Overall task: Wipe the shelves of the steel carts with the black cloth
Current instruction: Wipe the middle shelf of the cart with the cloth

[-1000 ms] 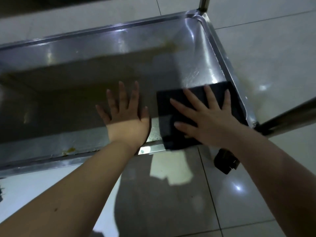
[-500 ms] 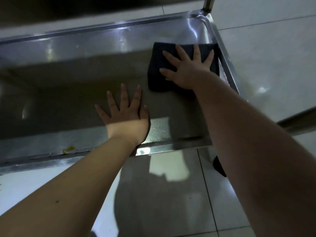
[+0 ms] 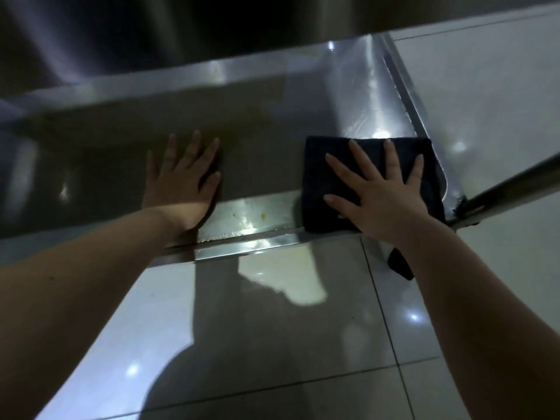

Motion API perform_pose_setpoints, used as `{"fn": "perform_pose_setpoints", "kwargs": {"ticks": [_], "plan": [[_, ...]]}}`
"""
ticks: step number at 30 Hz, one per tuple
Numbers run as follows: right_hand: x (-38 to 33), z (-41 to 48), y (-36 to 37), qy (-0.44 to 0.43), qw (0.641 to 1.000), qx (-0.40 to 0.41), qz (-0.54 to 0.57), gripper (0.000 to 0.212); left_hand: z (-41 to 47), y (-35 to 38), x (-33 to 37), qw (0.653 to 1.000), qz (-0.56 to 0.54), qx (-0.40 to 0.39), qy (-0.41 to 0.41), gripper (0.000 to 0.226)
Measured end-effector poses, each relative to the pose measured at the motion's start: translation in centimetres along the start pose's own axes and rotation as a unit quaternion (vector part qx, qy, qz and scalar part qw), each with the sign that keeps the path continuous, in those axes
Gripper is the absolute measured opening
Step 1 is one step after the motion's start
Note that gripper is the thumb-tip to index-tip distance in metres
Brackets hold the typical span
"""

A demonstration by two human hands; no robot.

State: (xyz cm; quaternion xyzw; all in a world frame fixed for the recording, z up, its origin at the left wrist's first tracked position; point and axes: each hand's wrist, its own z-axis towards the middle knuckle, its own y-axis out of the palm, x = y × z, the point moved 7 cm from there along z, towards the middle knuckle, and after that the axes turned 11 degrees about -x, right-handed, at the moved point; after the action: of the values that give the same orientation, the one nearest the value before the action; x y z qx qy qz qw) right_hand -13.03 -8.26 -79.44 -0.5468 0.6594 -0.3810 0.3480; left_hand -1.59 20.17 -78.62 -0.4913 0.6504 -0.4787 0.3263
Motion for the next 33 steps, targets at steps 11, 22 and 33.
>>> {"fn": "perform_pose_setpoints", "kwargs": {"ticks": [11,22,33], "plan": [[-9.1,4.7,-2.0,-0.118,0.993,0.023,-0.022,0.063,-0.5,1.5,-2.2,0.996,-0.053,0.025,-0.068,0.06],[-11.1,17.5,-8.5,-0.016,0.998,0.042,0.053,0.063,0.1,1.5,-2.1,0.997,-0.043,0.009,-0.059,0.058],[-13.0,-0.9,0.7,-0.123,0.992,0.005,-0.019,0.072,0.0,1.3,-2.1,0.997,-0.054,0.017,-0.056,0.055]]}}
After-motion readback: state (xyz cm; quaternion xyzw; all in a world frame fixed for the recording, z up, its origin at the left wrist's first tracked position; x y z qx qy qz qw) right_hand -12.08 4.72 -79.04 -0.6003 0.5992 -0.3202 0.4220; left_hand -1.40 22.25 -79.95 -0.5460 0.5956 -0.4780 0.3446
